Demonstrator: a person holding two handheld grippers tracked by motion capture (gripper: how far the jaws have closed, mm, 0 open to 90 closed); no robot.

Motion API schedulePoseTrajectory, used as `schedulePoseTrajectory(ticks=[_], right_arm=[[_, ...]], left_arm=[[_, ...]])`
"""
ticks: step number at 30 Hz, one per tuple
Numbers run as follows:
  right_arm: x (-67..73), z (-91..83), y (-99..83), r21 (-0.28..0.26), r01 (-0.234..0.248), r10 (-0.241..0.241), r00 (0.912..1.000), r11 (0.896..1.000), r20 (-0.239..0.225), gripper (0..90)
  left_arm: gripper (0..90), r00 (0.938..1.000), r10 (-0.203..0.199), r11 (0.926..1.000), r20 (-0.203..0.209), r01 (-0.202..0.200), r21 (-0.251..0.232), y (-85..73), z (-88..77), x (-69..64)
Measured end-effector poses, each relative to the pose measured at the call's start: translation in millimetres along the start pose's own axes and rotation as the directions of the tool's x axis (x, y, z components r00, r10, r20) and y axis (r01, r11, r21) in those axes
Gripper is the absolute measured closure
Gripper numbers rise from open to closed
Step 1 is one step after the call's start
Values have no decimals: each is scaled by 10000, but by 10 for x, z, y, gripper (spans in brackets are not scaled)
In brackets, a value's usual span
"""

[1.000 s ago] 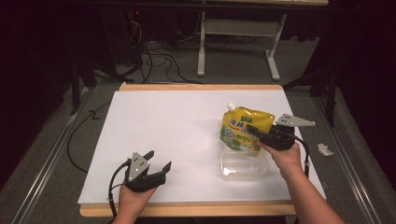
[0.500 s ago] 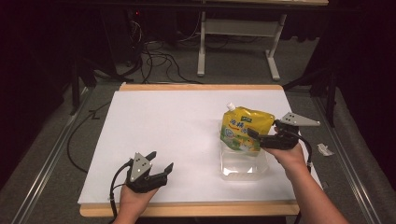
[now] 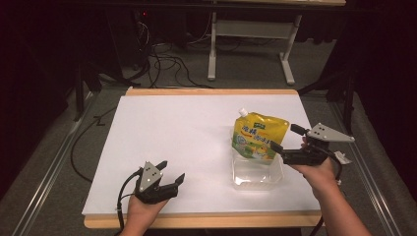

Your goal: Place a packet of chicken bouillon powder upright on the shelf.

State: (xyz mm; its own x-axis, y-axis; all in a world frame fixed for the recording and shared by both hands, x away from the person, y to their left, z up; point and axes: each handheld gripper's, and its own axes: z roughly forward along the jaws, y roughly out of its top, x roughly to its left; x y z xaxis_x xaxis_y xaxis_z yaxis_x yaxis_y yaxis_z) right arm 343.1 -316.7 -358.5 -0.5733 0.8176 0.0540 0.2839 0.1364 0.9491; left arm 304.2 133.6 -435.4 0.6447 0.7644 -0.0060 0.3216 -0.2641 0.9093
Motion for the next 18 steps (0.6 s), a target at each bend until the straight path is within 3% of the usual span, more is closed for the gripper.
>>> schedulePoseTrajectory(ticks=[10, 13, 18], right_arm=[[117, -382, -142, -125, 386, -377, 9972, 9992, 649, 16], [172, -511, -316, 57, 259, -263, 9962, 9996, 831, 15], [185, -586, -664, 92, -175, 165, 9948, 9998, 1004, 15]], left_arm=[[275, 9996, 55, 10000, 277, -54, -62, 2, -4, -37], [275, 9992, 107, 9999, 384, -104, -59, 2, 0, -53], [275, 9982, 218, 9998, 558, -218, -10, -5, 20, -73]])
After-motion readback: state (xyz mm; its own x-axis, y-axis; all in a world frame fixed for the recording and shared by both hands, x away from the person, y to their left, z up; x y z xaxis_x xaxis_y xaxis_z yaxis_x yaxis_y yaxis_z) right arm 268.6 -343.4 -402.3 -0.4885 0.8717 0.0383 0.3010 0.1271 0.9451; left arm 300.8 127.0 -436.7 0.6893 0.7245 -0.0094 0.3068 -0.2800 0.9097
